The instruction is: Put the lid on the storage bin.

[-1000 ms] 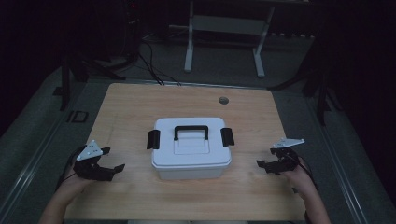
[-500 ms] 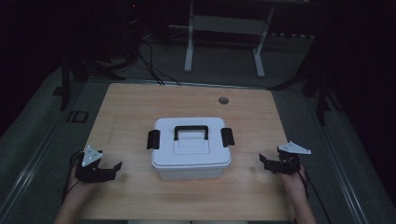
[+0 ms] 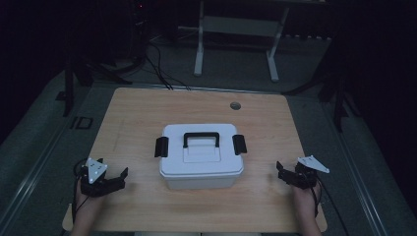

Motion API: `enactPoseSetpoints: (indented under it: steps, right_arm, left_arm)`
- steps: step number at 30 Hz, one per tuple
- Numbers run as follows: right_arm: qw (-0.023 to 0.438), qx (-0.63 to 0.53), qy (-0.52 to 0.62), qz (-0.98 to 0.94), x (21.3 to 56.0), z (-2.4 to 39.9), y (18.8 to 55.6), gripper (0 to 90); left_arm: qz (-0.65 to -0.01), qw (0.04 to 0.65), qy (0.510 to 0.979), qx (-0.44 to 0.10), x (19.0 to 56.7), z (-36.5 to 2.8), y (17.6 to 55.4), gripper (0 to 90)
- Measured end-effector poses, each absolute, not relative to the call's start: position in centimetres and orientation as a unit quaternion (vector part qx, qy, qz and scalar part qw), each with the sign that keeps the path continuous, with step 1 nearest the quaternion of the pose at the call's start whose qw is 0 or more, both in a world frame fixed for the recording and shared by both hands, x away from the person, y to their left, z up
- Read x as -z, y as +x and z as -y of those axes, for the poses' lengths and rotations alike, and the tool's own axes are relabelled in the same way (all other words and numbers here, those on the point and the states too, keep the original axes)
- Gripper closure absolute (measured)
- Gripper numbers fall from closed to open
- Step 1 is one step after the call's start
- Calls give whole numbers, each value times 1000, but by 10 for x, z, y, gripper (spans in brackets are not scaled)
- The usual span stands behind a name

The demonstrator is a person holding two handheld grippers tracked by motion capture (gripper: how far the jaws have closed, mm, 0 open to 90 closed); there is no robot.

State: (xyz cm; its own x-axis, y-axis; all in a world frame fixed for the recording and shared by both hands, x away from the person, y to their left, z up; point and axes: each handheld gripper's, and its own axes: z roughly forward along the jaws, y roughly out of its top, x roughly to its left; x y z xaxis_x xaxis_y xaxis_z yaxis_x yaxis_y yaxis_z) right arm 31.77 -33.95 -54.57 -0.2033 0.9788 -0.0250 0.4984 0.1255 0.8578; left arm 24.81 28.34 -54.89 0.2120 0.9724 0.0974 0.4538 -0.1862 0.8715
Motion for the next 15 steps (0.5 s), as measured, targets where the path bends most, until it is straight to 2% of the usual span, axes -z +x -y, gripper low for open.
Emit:
enactPoseSetpoints:
  steps: [8,15]
  right_arm:
    - [342,-369,547,-669,550,339,307,119]
    - [337,-368,544,-675,551,336,306,120]
  left_arm:
    - [-534,366,661,-379,553,-281,244,74]
    - [-531,371,668,-368,557,-280,245,74]
